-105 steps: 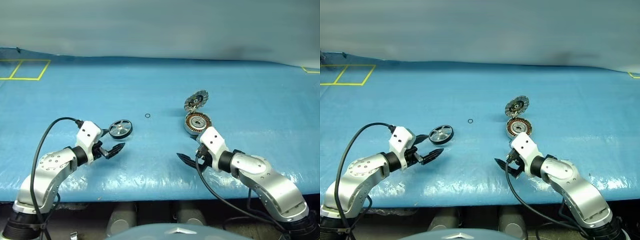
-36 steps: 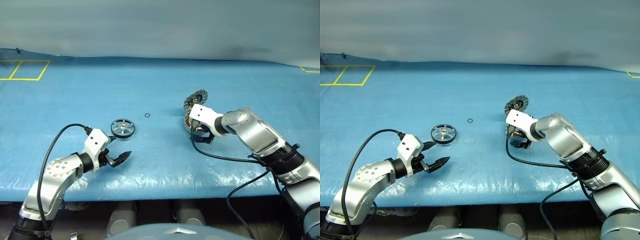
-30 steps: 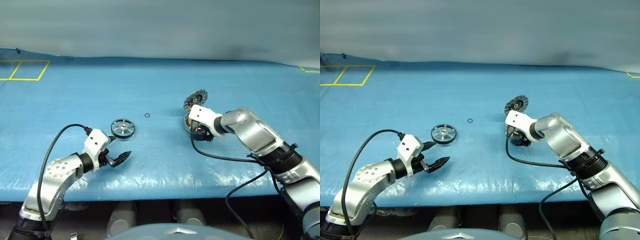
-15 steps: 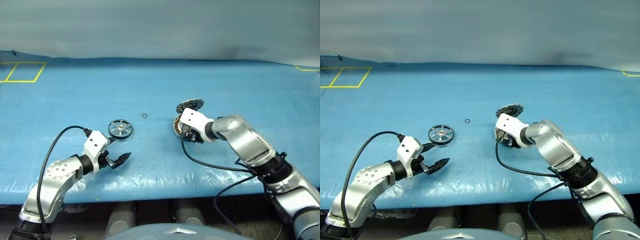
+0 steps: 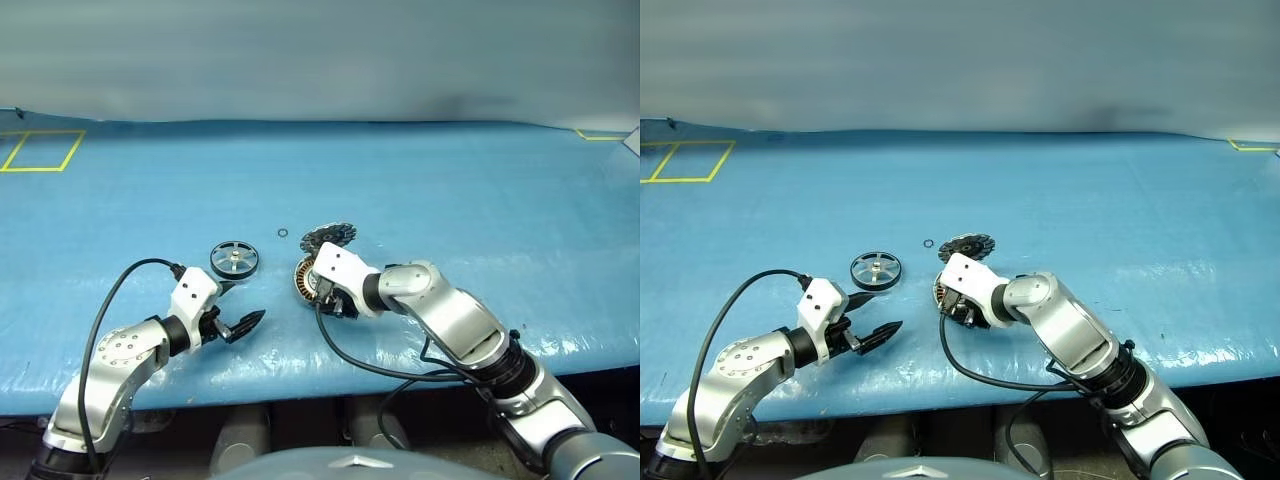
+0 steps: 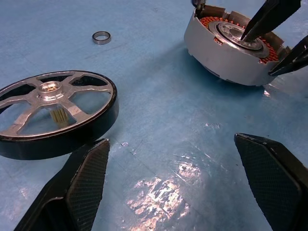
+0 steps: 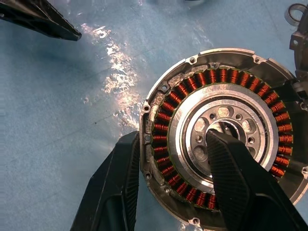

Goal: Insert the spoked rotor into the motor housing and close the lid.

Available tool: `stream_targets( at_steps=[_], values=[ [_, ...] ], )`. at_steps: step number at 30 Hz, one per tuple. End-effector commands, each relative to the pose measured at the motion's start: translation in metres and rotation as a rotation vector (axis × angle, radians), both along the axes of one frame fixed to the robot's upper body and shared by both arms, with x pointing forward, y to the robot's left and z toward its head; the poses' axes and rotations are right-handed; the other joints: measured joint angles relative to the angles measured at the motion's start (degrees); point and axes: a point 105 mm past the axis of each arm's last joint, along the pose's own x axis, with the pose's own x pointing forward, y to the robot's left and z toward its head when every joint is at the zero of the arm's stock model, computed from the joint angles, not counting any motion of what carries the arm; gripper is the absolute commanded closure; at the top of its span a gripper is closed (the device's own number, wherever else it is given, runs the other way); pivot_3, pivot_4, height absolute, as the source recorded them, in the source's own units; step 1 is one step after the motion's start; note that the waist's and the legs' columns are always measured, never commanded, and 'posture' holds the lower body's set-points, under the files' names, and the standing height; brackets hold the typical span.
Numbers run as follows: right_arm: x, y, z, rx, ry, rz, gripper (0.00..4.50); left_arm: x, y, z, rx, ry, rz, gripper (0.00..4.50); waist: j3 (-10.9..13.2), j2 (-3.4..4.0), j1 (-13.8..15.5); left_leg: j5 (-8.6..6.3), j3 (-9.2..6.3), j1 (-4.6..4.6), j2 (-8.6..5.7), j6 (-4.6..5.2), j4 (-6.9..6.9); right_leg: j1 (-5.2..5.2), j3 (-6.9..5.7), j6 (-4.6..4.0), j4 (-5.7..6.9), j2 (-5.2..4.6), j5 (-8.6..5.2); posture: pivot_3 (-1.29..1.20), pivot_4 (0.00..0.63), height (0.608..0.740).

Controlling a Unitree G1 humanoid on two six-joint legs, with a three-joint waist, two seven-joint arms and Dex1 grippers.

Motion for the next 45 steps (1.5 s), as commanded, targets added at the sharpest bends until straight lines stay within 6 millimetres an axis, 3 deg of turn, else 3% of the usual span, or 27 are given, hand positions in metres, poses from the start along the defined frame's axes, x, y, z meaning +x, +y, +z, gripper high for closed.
stream_targets(
  at_steps=[1,12,13,19,20,34,38,45],
  values=[
    [-0.017,0.012,-0.012,0.015,0.080,0.050,2.71,0.001,-0.005,0.013,0.002,-0.067,-0.017,0.00,0.00,0.00,0.00,0.00,0.00,0.01,0.01,0.00,0.00,0.00,0.00,0.00,0.00,0.00,0.00,0.00,0.150,0.740],
    [-0.014,0.015,-0.007,0.028,0.044,0.048,2.71,0.003,-0.005,0.013,-0.001,-0.069,-0.016,0.00,0.00,0.00,-0.01,-0.04,-0.01,0.04,0.39,-0.06,-0.04,-0.05,0.00,-0.21,0.00,0.38,0.00,0.00,0.150,0.740],
    [-0.013,0.016,-0.005,0.034,0.036,0.047,2.00,0.003,-0.005,0.013,-0.001,-0.069,-0.016,0.00,0.00,0.01,-0.01,-0.04,0.00,0.04,0.39,-0.07,-0.06,-0.06,0.00,-0.21,0.00,0.38,0.00,0.00,0.150,0.740],
    [-0.008,0.018,0.008,0.040,-0.024,0.046,0.17,0.003,-0.006,0.012,-0.003,-0.066,-0.019,0.00,0.03,0.06,0.06,-0.10,0.01,-0.09,0.37,-0.17,-0.10,-0.12,0.01,-0.22,-0.11,0.37,-0.01,0.00,0.150,0.740],
    [-0.007,0.019,0.011,0.046,-0.031,0.045,0.04,0.003,-0.006,0.012,-0.004,-0.067,-0.020,0.00,0.04,0.06,0.06,-0.11,0.01,-0.11,0.37,-0.18,-0.10,-0.13,0.01,-0.22,-0.13,0.37,-0.01,0.00,0.150,0.740],
    [-0.007,0.003,0.042,0.088,-0.120,0.021,0.04,0.003,-0.007,0.014,-0.007,-0.069,-0.032,0.00,0.08,0.12,0.34,-0.11,0.04,-0.54,0.36,-0.18,-0.10,-0.59,0.03,-0.20,-0.11,0.37,0.00,0.00,0.150,0.740],
    [-0.012,-0.013,0.062,0.218,-0.129,-0.011,0.04,0.003,-0.008,0.017,-0.008,-0.077,-0.042,0.00,0.08,0.11,0.88,-0.11,0.04,-0.59,0.37,-0.18,-0.10,-0.63,0.02,-0.19,-0.12,0.37,0.00,0.00,0.150,0.740],
    [-0.021,-0.053,0.063,0.367,-0.215,-0.116,0.04,0.005,-0.009,0.038,-0.049,-0.140,-0.075,0.00,0.08,0.11,1.99,-0.11,0.04,-0.75,0.34,-0.19,-0.03,-0.68,0.02,-0.16,-0.20,0.35,0.02,0.00,0.150,0.740]
  ],
)
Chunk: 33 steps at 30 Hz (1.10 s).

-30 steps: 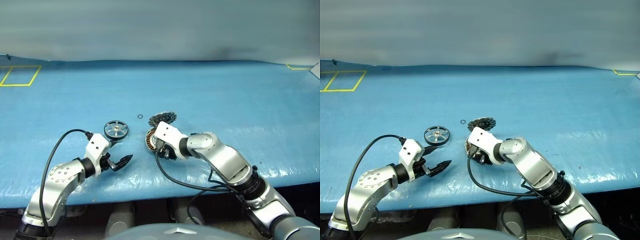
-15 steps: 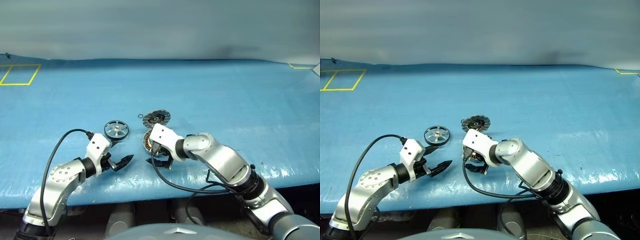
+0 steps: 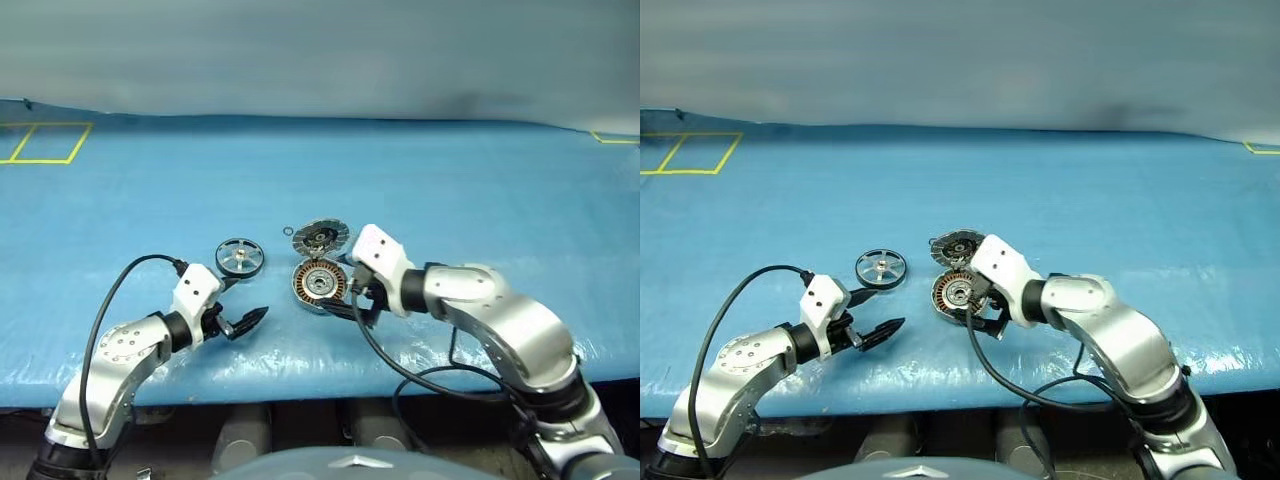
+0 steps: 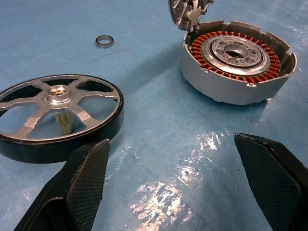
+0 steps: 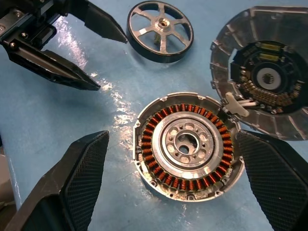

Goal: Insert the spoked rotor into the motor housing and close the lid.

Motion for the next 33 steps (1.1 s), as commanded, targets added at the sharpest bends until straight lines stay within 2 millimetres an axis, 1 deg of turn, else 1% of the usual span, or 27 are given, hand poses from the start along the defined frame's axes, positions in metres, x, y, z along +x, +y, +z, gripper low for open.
stream_targets(
  at_steps=[1,2,6,8,10,13,16,19,21,24,26,30,33],
  values=[
    [-0.009,-0.007,0.019,0.147,-0.147,0.003,0.04,0.003,-0.004,0.032,-0.040,-0.118,-0.047,0.00,0.01,0.01,0.13,0.00,0.00,-0.04,0.00,0.00,0.00,-0.04,0.00,0.00,0.00,0.00,0.00,0.00,0.150,0.740],
    [-0.011,-0.010,0.018,0.191,-0.155,-0.020,0.04,0.005,-0.004,0.036,-0.046,-0.124,-0.054,0.00,0.01,0.01,0.16,0.00,0.02,-0.05,0.01,0.00,0.02,-0.07,0.01,0.00,0.01,0.00,0.00,0.00,0.150,0.740],
    [-0.014,-0.018,0.008,0.258,-0.156,-0.100,0.04,0.012,-0.004,0.054,-0.076,-0.171,-0.078,0.00,0.03,0.06,-0.17,0.00,0.07,0.03,0.06,0.00,0.09,-0.01,0.03,0.02,0.08,0.03,0.01,0.00,0.150,0.740],
    [-0.016,-0.018,-0.001,0.266,-0.130,-0.115,0.04,0.021,0.000,0.068,-0.109,-0.228,-0.066,0.00,0.03,0.05,-0.09,0.01,0.10,0.06,0.06,0.00,0.13,0.03,0.06,0.03,0.07,0.03,0.02,0.00,0.150,0.740],
    [-0.017,-0.018,-0.007,0.265,-0.115,-0.138,0.04,0.031,0.006,0.073,-0.107,-0.244,-0.057,0.00,0.03,0.05,0.03,0.01,0.10,0.04,0.06,-0.01,0.16,0.04,0.06,0.04,0.07,0.03,0.03,0.00,0.150,0.740],
    [-0.018,-0.016,-0.013,0.267,-0.109,-0.148,0.04,0.045,0.012,0.071,-0.057,-0.217,-0.090,0.00,0.03,0.05,0.05,0.01,0.10,0.06,0.04,-0.01,0.15,0.05,0.07,0.04,0.08,0.03,0.03,0.00,0.150,0.740],
    [-0.018,-0.014,-0.015,0.268,-0.123,-0.146,0.04,0.064,0.016,0.072,-0.034,-0.197,-0.115,0.00,0.03,0.05,0.06,0.01,0.09,0.02,0.04,-0.01,0.13,0.01,0.06,0.04,0.07,0.05,0.03,0.00,0.150,0.740],
    [-0.016,-0.015,-0.018,0.260,-0.126,-0.154,0.04,0.084,0.014,0.072,0.007,-0.180,-0.158,0.00,0.03,0.02,0.15,0.02,0.08,0.01,-0.01,-0.01,0.14,0.05,0.09,0.11,0.03,0.05,0.07,0.00,0.150,0.740],
    [-0.016,-0.018,-0.020,0.252,-0.126,-0.165,0.04,0.102,0.012,0.073,0.039,-0.176,-0.169,0.00,0.04,0.00,0.31,0.02,0.08,0.00,-0.04,-0.02,0.15,0.06,0.10,0.15,0.02,0.04,0.10,0.00,0.150,0.740],
    [-0.017,-0.020,-0.021,0.253,-0.130,-0.183,0.04,0.121,0.005,0.076,0.053,-0.163,-0.183,0.00,0.04,0.00,0.22,0.03,0.08,-0.03,-0.04,-0.03,0.16,0.04,0.10,0.25,0.02,0.04,0.15,0.00,0.150,0.740],
    [-0.018,-0.021,-0.022,0.255,-0.127,-0.196,0.04,0.133,-0.002,0.074,0.086,-0.147,-0.199,0.00,0.03,0.00,0.25,0.03,0.07,-0.04,-0.04,-0.03,0.16,0.04,0.11,0.35,0.03,0.04,0.22,0.00,0.150,0.740],
    [-0.020,-0.021,-0.025,0.251,-0.125,-0.217,0.04,0.152,-0.017,0.070,0.125,-0.100,-0.224,0.00,0.04,-0.02,0.13,0.04,0.06,-0.08,-0.06,-0.03,0.16,0.02,0.11,0.47,0.03,0.05,0.28,0.00,0.150,0.740],
    [-0.020,-0.022,-0.025,0.251,-0.127,-0.234,0.04,0.163,-0.025,0.064,0.177,-0.078,-0.226,0.00,0.04,-0.02,-0.06,0.04,0.06,-0.08,-0.06,-0.02,0.19,0.02,0.12,0.54,0.03,0.06,0.32,0.00,0.150,0.740]
  ],
)
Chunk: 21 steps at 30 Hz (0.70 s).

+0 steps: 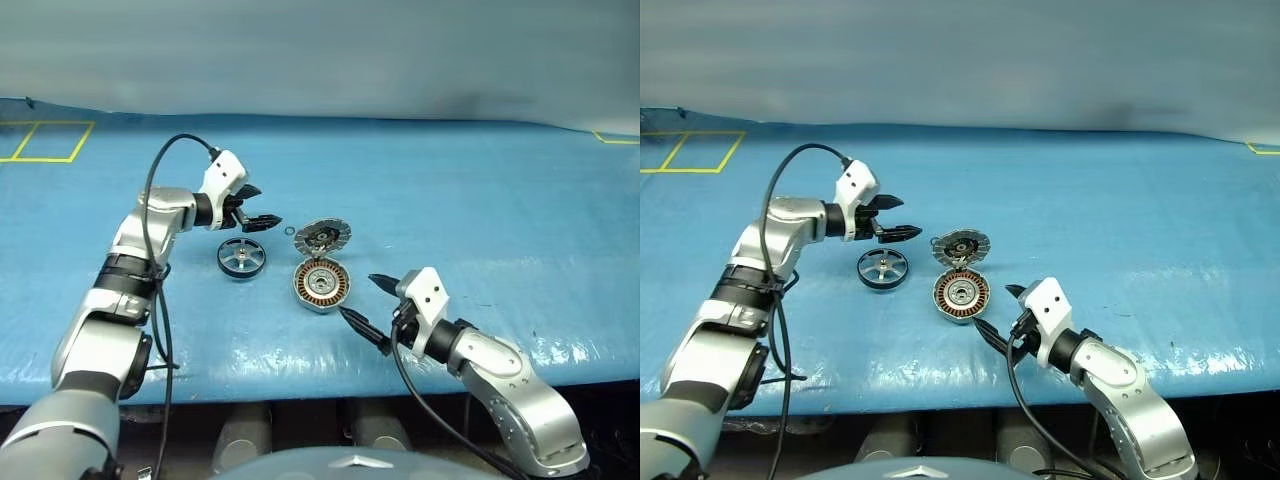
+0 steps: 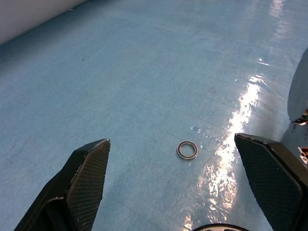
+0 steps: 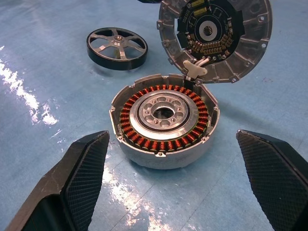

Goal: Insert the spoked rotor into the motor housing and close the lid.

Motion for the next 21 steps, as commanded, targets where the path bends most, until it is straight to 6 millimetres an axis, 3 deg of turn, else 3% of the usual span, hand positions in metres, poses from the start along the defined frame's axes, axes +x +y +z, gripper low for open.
stream_targets(
  at_steps=[1,11,21],
  values=[
    [-0.001,0.001,0.011,0.013,-0.056,-0.012,0.04,0.012,-0.005,0.003,0.052,-0.018,-0.005,0.00,0.00,0.00,-0.11,0.00,0.00,0.00,0.00,0.00,0.00,0.00,0.00,0.01,0.01,0.00,0.00,0.00,0.150,0.740],
    [-0.001,-0.001,0.010,0.009,-0.058,-0.046,0.04,0.025,-0.021,-0.019,0.135,-0.019,0.019,0.00,0.01,-0.02,-0.31,0.00,-0.01,-0.04,-0.02,0.01,0.06,0.00,0.02,0.10,0.01,0.00,0.06,0.00,0.150,0.740],
    [0.000,0.001,0.009,0.002,-0.064,-0.041,0.04,0.023,-0.027,-0.035,0.188,-0.027,-0.011,0.00,0.01,-0.02,-0.30,0.00,-0.01,-0.04,-0.02,0.01,0.08,0.01,0.04,0.12,0.04,0.00,0.08,0.00,0.150,0.740]
  ],
)
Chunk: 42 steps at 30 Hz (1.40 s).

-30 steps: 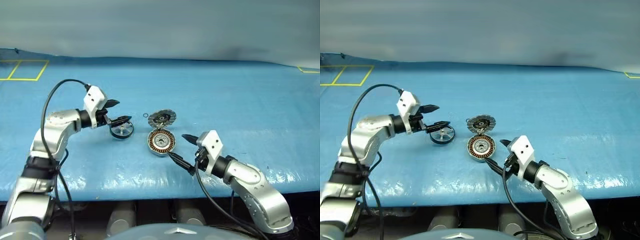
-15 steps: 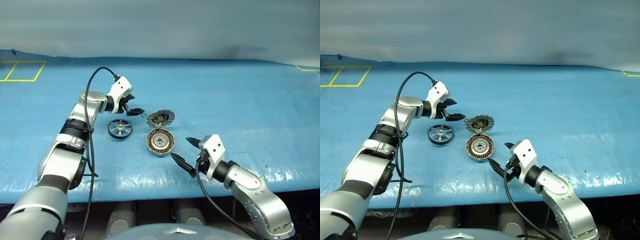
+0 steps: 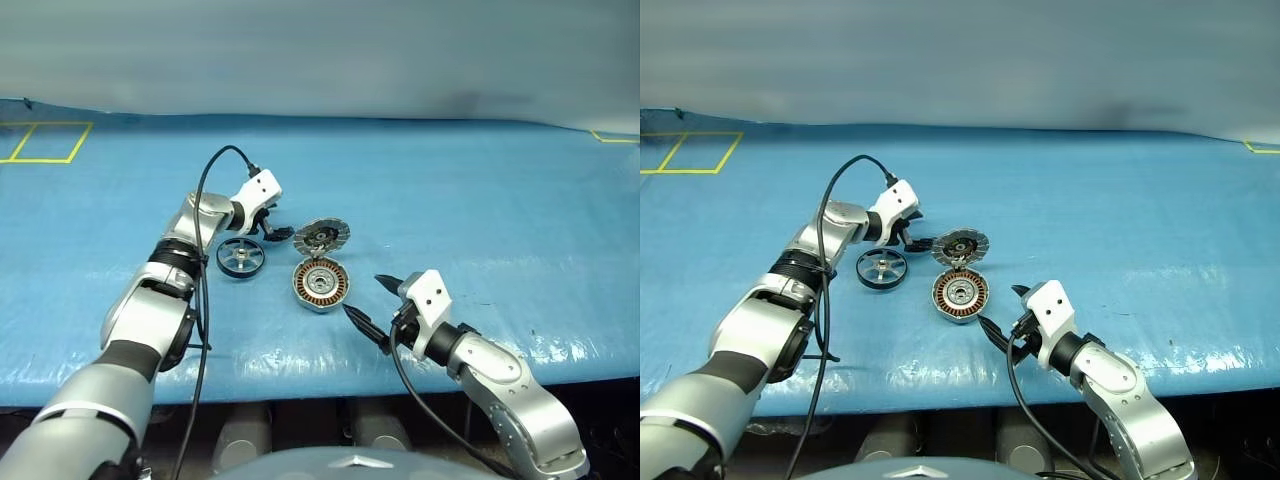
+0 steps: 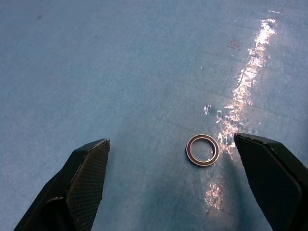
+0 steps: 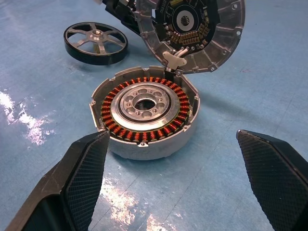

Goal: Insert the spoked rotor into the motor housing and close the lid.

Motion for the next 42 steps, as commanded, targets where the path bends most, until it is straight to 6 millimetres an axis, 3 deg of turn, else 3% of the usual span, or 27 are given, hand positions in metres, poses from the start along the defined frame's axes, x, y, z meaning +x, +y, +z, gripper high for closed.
stream_targets(
  at_steps=[1,12,20,24,34,39,42],
  values=[
    [-0.001,0.005,0.013,0.015,-0.059,0.020,0.04,0.004,-0.006,0.008,0.003,-0.042,-0.018,0.00,0.00,0.00,0.02,0.00,0.00,0.00,0.00,0.00,0.01,0.00,0.00,0.00,0.00,0.00,0.00,0.00,0.150,0.740],
    [-0.001,0.006,0.014,0.009,-0.062,0.024,0.04,0.001,-0.018,-0.003,0.005,-0.024,-0.033,0.00,0.00,0.00,0.04,0.00,-0.01,-0.01,-0.02,0.01,0.10,0.03,0.03,0.04,0.04,0.00,0.03,0.00,0.150,0.740],
    [0.000,0.006,0.014,0.010,-0.066,0.012,0.04,-0.003,-0.006,-0.017,0.052,0.032,-0.005,0.00,-0.01,0.00,0.00,0.00,-0.01,0.00,-0.02,0.01,0.25,0.08,0.03,0.07,0.09,0.00,0.05,0.00,0.150,0.740],
    [0.001,0.005,0.015,0.010,-0.066,0.014,0.00,-0.004,0.002,-0.025,0.063,0.044,0.030,0.65,-0.01,-0.01,-0.08,0.00,-0.01,0.01,-0.02,0.01,0.43,0.14,0.03,0.10,0.18,0.00,0.07,0.00,0.150,0.740],
    [0.000,0.007,0.012,0.009,-0.055,0.021,0.00,-0.004,0.001,-0.028,0.061,0.027,0.041,3.77,-0.02,-0.02,-0.13,0.02,0.01,0.14,-0.04,0.06,1.00,0.17,0.12,-0.25,0.86,0.00,-0.13,0.00,0.150,0.740],
    [0.000,0.006,0.012,0.006,-0.053,0.020,0.00,-0.002,-0.003,-0.020,0.015,0.014,0.033,3.76,-0.02,-0.02,-0.11,0.04,0.01,0.15,-0.04,0.08,1.00,0.17,0.12,-0.27,0.88,0.01,-0.14,0.00,0.150,0.740],
    [-0.001,0.006,0.012,0.003,-0.054,0.019,0.00,0.002,-0.005,0.002,-0.056,-0.031,0.014,3.76,-0.01,-0.03,-0.13,0.04,0.01,0.09,-0.05,0.08,0.99,0.12,0.12,-0.26,0.86,0.00,-0.13,0.00,0.150,0.740]
  ],
)
